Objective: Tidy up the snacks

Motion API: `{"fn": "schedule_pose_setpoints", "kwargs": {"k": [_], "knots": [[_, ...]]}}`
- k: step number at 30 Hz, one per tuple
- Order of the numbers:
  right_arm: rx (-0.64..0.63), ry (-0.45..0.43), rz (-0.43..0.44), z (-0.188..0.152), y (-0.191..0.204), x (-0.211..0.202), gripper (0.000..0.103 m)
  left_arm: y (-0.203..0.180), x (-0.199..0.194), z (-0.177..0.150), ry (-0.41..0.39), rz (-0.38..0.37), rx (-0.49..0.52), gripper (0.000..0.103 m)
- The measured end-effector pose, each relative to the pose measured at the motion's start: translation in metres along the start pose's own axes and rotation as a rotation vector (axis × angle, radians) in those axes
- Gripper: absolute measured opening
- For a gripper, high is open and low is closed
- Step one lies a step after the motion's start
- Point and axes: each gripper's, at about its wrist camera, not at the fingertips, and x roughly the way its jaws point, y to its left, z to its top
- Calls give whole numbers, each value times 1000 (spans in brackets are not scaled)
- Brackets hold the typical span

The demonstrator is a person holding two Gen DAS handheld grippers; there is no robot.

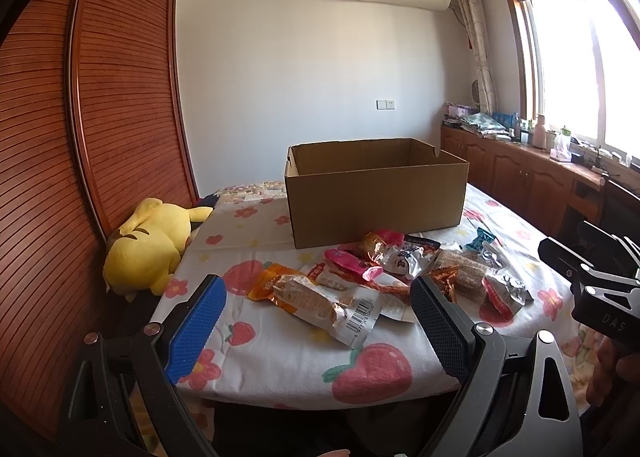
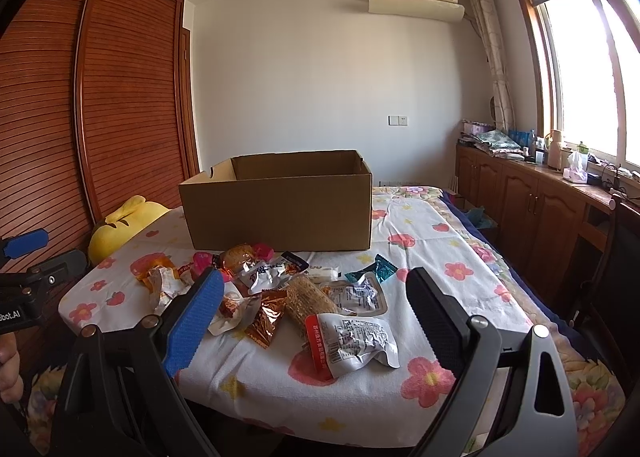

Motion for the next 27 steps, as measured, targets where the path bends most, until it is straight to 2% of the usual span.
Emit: {"fn": "schedule_pose_setpoints", "kwargs": {"k": [27], "knots": [[0, 0, 1, 0, 0, 1, 93, -2, 0, 0, -9, -3, 5, 94]]}}
